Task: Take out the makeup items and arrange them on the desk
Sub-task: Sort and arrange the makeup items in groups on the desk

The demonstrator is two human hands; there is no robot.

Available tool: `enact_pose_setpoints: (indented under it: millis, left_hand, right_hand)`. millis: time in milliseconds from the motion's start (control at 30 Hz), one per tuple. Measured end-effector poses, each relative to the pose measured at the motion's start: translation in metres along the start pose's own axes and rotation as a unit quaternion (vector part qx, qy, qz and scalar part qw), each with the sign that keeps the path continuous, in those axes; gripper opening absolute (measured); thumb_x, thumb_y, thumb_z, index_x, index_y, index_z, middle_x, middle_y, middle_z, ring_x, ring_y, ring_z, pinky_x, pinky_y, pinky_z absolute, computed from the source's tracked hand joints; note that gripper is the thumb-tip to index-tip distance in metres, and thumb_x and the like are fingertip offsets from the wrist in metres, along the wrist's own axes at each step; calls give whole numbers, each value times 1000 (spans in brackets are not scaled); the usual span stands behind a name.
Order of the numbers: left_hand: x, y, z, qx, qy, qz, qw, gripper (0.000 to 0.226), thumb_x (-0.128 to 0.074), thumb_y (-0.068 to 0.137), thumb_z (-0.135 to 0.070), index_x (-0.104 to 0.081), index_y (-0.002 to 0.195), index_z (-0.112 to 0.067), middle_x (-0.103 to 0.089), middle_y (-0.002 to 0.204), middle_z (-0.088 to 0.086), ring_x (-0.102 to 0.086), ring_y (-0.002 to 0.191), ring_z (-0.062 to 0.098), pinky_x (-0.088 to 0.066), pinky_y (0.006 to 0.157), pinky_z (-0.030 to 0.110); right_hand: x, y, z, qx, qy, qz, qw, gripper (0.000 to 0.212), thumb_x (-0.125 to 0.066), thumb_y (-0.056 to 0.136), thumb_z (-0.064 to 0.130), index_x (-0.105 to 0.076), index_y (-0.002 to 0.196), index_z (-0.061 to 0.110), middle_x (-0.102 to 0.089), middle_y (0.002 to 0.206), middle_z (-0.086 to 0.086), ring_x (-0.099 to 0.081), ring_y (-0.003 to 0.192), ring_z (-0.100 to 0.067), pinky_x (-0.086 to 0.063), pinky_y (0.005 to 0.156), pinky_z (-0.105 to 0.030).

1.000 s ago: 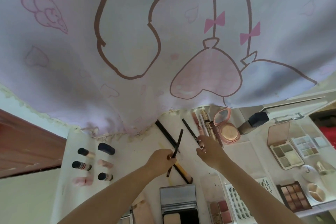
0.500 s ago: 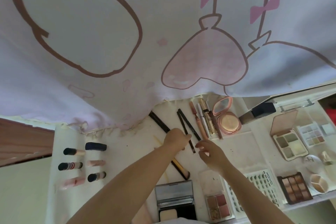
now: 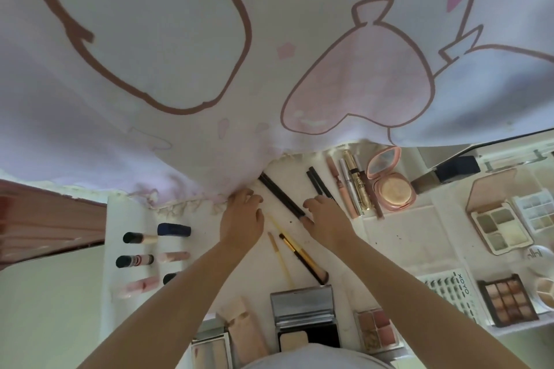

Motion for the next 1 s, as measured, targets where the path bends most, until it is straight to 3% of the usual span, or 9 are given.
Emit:
enact_pose_setpoints:
  millis: [333,533,600,667,700,767,867,933,1000]
  left_hand:
    - [5,-10,11,-1,29,7,1000,37,-40,93,-22,-43,130,-18,-28,143,1,-23,133,19,-36,99,26]
    - [17,-13,-3,-38,64,-32,997,48,-40,93,-26,-28,139,-19,-19,149,5,-19,137,22,-30,106,29]
    - [36,-19,-26,-116,104,-83,984,54,-60,83,-28,-44,132,-12,-35,143,14,-34,134,27,-35,106,35]
    - [52,-28,-49,-204,106,-155,961,50,-83,58,-23,-67,102,-7,-63,114,16,-62,106,30,-52,84,36]
    - [58,-32,-56,-225,80,-180,954,43,-85,56,-20,-69,94,-6,-66,106,14,-65,98,28,-54,79,34]
    - [67,-34,-59,-198,-118,-133,964,23,-69,77,-15,-59,97,-10,-61,106,8,-61,99,23,-51,85,30]
    - [69,-38,-55,-78,-413,-58,906,22,-49,90,-6,-41,87,-27,-59,86,1,-61,76,8,-50,64,15]
    - [70,-42,-61,-69,-481,-16,874,25,-44,91,0,-44,85,-25,-60,76,2,-61,59,1,-46,51,12]
    - [74,-49,-67,-65,-450,31,890,17,-45,93,-6,-51,84,-19,-60,72,2,-60,55,1,-46,49,14]
  right_hand:
    - [-9,24,12,-58,-109,61,990,20,-42,91,13,-52,107,6,-54,110,-9,-54,98,-23,-42,73,-25]
    - [25,1,17,-36,-91,20,995,19,-42,90,14,-55,99,6,-56,102,-7,-54,92,-20,-38,68,-20]
    - [38,-15,20,-9,-83,24,996,19,-41,91,14,-55,101,6,-56,103,-6,-53,93,-19,-38,69,-19]
    - [49,-30,24,5,-77,36,996,20,-40,91,14,-55,101,6,-55,104,-7,-53,94,-20,-40,71,-21]
    - [53,-36,26,6,-76,42,996,20,-39,91,14,-54,102,5,-55,105,-7,-53,94,-20,-41,72,-22]
    - [58,-46,29,2,-66,50,997,20,-39,91,12,-54,102,5,-56,104,-8,-52,87,-19,-41,70,-21]
    - [60,-62,35,16,-45,52,998,20,-37,92,11,-54,100,5,-58,97,-10,-46,76,-15,-35,58,-19]
    - [57,-74,40,42,-22,51,998,19,-35,93,11,-52,101,6,-54,89,-8,-45,73,-15,-32,55,-16]
    - [58,-85,47,72,-7,46,996,20,-33,95,12,-50,104,6,-46,84,-2,-42,71,-14,-30,55,-12]
Point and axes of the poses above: each hand's wrist, its own y-axis towards the middle knuckle, its own x-axis out of the back of the hand, z = x × y, the point moved 7 cm from there along y, towards the middle knuckle
